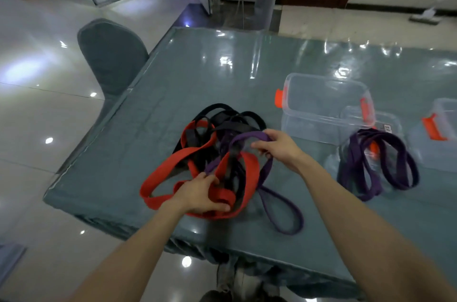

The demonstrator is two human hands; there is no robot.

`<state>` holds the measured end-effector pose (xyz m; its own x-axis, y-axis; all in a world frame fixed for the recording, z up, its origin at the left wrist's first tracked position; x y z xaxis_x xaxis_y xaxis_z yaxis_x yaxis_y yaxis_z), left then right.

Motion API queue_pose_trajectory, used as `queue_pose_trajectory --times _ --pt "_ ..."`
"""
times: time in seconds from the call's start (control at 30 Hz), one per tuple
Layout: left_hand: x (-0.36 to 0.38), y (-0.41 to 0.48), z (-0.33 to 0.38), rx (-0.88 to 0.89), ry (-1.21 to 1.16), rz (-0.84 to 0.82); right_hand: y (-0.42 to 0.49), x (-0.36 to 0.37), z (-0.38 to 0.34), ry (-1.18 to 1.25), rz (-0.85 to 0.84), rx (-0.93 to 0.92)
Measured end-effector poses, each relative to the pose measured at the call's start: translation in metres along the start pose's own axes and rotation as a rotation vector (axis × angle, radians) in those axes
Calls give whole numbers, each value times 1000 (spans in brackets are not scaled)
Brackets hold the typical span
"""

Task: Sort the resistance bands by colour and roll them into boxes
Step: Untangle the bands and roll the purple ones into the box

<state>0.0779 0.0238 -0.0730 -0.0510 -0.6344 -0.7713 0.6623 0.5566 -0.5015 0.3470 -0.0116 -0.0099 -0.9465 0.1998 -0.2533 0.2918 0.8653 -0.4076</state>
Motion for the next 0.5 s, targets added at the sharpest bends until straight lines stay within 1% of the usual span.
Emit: queue_pose_trajectory --times 0.03,0.1,0.2,0.23,0.27,0.3,0.33,0.37,0.4,0.43,0.47,0.5 --pt "0 2 -2 -5 41 44 -3 -3 -12 32 -10 -23" --pt "-10 6 -4 -5 4 113 -10 -9 -40 3 -9 -73" --pt "-63 7 -15 -24 -71 300 -24 -19 -93 -195 24 -146" --pt "-85 4 -24 -54 -57 311 -31 -24 -113 -256 42 -170" --pt "-104 0 -31 -76 -23 238 -37 -29 -132 -289 51 -197" --pt "-118 -5 -34 -81 -20 115 -43 -33 -149 -298 56 -223" --pt "-130 -11 -31 -58 -96 3 -49 -37 -164 -296 59 -248" --pt "-139 -13 -20 -3 -244 -50 -55 -40 -178 -290 60 -275" --pt "-150 -13 -2 82 -386 -8 -61 -41 -192 -288 59 -305" --pt "-160 -10 20 177 -487 107 -67 -41 -206 -288 58 -340" --pt "-171 -6 42 244 -519 245 -74 -42 -221 -284 61 -379" --pt "-177 0 63 303 -540 336 -82 -43 -236 -271 70 -420"
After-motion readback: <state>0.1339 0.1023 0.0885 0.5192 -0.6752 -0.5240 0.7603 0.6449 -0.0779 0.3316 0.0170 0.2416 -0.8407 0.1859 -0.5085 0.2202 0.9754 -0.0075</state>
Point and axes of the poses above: each hand's wrist, its own y-axis towards the middle knuckle, its own x-axis out of the palm, z = x × y, the point moved 6 cm from there along y, towards the middle knuckle, and after that the axes turned 5 degrees about x, right-handed, at the moved point
